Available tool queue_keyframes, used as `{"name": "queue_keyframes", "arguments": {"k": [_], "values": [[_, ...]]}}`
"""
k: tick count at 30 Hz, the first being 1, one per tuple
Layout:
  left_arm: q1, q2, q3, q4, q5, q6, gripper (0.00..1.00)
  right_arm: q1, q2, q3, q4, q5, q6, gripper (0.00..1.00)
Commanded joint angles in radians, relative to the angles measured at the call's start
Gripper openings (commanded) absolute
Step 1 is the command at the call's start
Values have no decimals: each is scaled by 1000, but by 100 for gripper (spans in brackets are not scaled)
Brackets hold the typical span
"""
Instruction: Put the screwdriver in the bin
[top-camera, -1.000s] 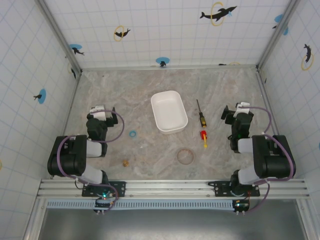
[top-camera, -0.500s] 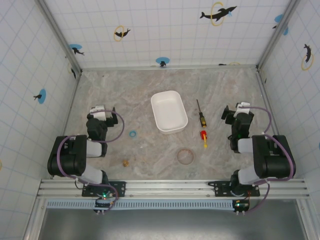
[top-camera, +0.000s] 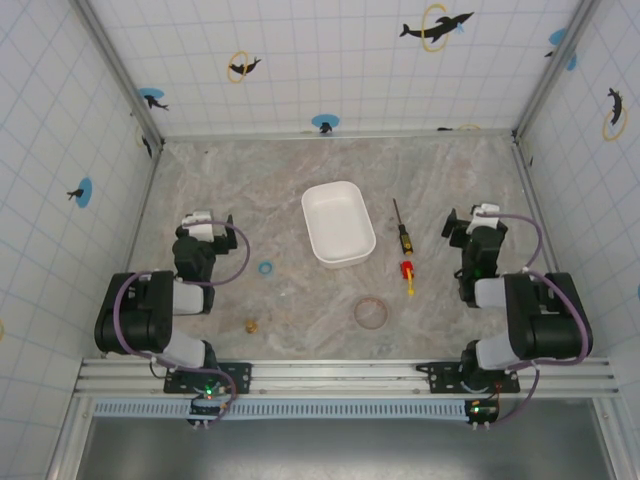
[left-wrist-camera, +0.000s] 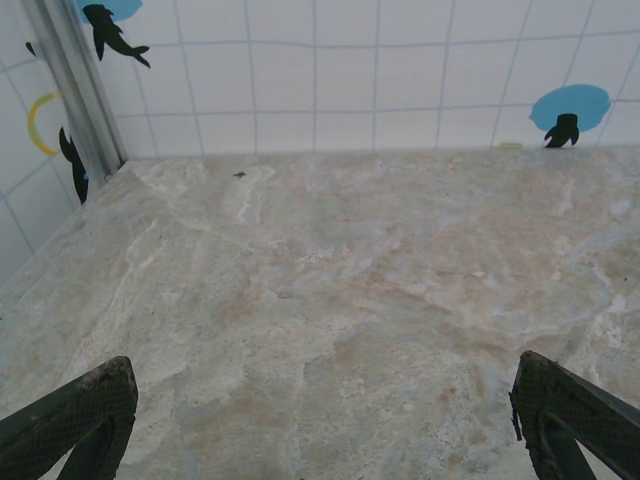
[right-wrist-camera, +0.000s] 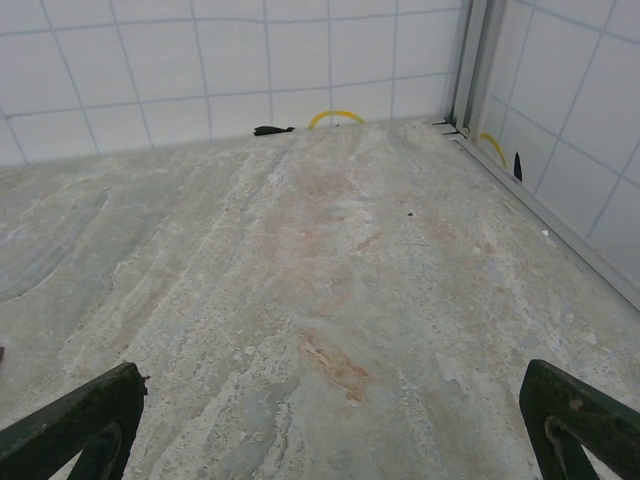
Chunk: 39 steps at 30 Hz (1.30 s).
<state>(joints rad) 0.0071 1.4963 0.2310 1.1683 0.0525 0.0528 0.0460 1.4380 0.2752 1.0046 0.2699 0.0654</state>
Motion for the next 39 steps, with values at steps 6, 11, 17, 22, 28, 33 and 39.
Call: {"name": "queue_keyframes", "arguments": {"k": [6,11,17,22,28,33,39], "values": [[-2,-194,36,-200,42,7,97,15,-266,119,-362,-1,1,100],[-4,-319,92,-410,140,-67,97,36,-353,269,-691,-117,44,99],[-8,-365,222,-702,291,-200,98,74,-256,519,-1134,-345,122,100],[-22,-360,250,-772,387,-308,98,164,-98,674,-1402,-433,136,98],[-41,-354,233,-759,507,-424,98,256,92,772,-1546,-384,137,92],[-67,-333,232,-780,589,-475,98,274,161,769,-1521,-368,163,87],[-75,-302,224,-789,663,-534,98,293,228,783,-1513,-332,164,81]]}}
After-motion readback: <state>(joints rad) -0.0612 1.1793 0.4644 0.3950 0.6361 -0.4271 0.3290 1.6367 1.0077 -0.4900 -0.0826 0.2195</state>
